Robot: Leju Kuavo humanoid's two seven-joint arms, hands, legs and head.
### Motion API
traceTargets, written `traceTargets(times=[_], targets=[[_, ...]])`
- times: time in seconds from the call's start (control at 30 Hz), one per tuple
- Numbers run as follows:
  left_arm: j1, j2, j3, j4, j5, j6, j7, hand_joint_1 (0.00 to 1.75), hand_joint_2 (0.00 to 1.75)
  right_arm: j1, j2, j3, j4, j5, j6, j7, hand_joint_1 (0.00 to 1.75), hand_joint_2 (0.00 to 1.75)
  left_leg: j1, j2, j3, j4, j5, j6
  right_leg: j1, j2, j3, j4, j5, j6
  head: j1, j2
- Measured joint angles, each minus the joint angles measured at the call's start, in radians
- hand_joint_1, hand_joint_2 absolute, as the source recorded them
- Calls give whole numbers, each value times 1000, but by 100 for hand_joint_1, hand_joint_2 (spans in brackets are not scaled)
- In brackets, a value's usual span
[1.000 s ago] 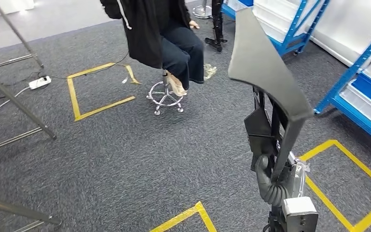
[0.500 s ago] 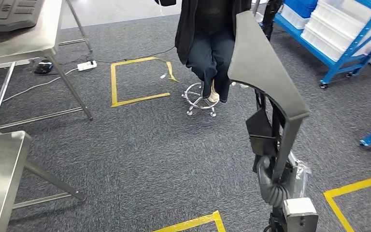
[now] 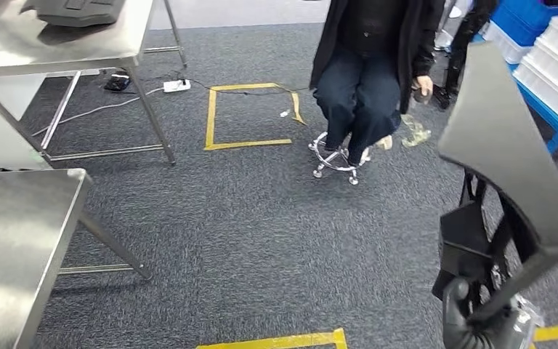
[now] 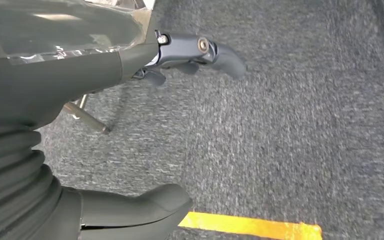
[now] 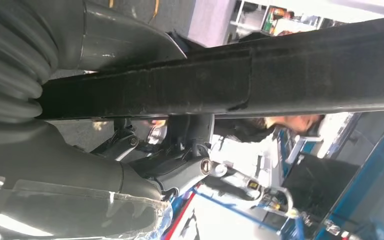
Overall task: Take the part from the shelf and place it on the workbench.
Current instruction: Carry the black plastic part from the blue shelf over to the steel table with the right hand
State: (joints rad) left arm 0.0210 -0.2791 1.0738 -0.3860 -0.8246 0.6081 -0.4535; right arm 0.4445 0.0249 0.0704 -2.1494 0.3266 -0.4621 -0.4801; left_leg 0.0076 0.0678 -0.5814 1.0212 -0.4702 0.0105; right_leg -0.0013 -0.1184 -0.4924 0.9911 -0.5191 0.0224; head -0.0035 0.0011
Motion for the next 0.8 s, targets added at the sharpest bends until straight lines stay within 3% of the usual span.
traceTargets(times=[0.07, 0.13, 0.2, 0.27, 0.3, 0.33, 0.37, 0.43, 0.5, 0.57, 0.6, 0.63, 0.7, 0.73, 0.8], targets=[[-3, 5, -2, 12, -2, 1, 0, 0, 175, 8, -1, -6, -12, -1, 0, -2, 175, 175, -5, -23, 1, -7, 5, 17, -2, -11, 7, 0, -4, 11, 1, 0], [-4, 9, -3, 20, -2, 1, 0, 0, 175, 13, -1, -9, -20, -2, -1, -2, 175, 175, -2, -44, 7, -15, 13, 32, -6, 32, -4, 35, -26, 17, 2, 0], [-8, 14, -5, 27, -3, 1, -2, 0, 175, 22, -2, -14, -24, -1, -2, -3, 175, 175, -1, -69, 9, -18, 19, 43, -9, 94, -57, 146, -76, 12, 6, 0], [-11, 17, -9, 36, -8, 2, -10, 0, 175, 32, -2, -19, -25, -2, -10, -4, 175, 175, -3, -99, 7, -18, 20, 46, -10, 113, -120, 268, -116, 11, 7, 0], [-12, 19, -10, 41, -11, 2, -14, 0, 175, 37, -2, -22, -25, -4, -17, -4, 175, 175, -3, -115, 6, -17, 20, 46, -10, 115, -134, 288, -115, 17, 7, 0], [-12, 21, -10, 47, -14, 3, -17, 0, 175, 43, -2, -26, -27, -6, -24, -6, 175, 175, -3, -132, 7, -16, 21, 46, -12, 117, -128, 265, -97, 26, 8, 0], [-12, 22, -10, 53, -15, 5, -20, 0, 175, 51, -2, -29, -30, -8, -32, -9, 175, 175, -3, -148, 8, -15, 20, 45, -16, 124, -104, 207, -66, 37, 8, 0], [-12, 23, -10, 63, -17, 10, -28, 0, 175, 68, -1, -35, -40, -15, -43, -16, 175, 175, -3, -178, 7, -9, 19, 38, -22, 164, -46, 72, -11, 48, 10, 0], [-12, 24, -12, 73, -21, 14, -37, 0, 175, 89, -1, -40, -51, -26, -52, -25, 175, 175, -5, -199, 1, -7, 20, 26, -21, 186, -25, 19, 7, 36, 11, 0], [-8, 25, -12, 82, -21, 19, -40, 0, 175, 107, -2, -45, -60, -37, -57, -34, 175, 175, -4, -215, -7, -9, 23, 14, -18, 167, -23, 18, 11, 16, 10, 0], [-6, 26, -12, 87, -20, 21, -41, 0, 175, 111, -2, -47, -63, -42, -59, -37, 175, 175, -4, -206, -13, -3, 20, 9, -19, 157, -21, 16, 14, 8, 10, 0], [-5, 26, -12, 90, -18, 23, -41, 0, 175, 116, -2, -48, -65, -45, -60, -40, 175, 175, -5, -181, -25, 17, 4, 6, -21, 145, -20, 14, 17, -1, 7, 0], [-7, 26, -12, 96, -13, 26, -41, 0, 175, 126, -2, -51, -67, -50, -64, -46, 175, 175, -5, -113, -72, 114, -57, 0, -18, 117, -24, 12, 17, -14, 1, 0], [-8, 26, -11, 98, -11, 28, -41, 0, 175, 131, -3, -53, -67, -54, -64, -49, 175, 175, -4, -92, -104, 181, -92, -3, -15, 100, -27, 12, 16, -19, -2, 0], [-7, 25, -9, 102, -5, 34, -40, 0, 175, 130, -5, -54, -65, -63, -65, -50, 175, 175, 0, -77, -141, 267, -122, -6, -9, 68, -32, 13, 14, -23, -2, 0]])
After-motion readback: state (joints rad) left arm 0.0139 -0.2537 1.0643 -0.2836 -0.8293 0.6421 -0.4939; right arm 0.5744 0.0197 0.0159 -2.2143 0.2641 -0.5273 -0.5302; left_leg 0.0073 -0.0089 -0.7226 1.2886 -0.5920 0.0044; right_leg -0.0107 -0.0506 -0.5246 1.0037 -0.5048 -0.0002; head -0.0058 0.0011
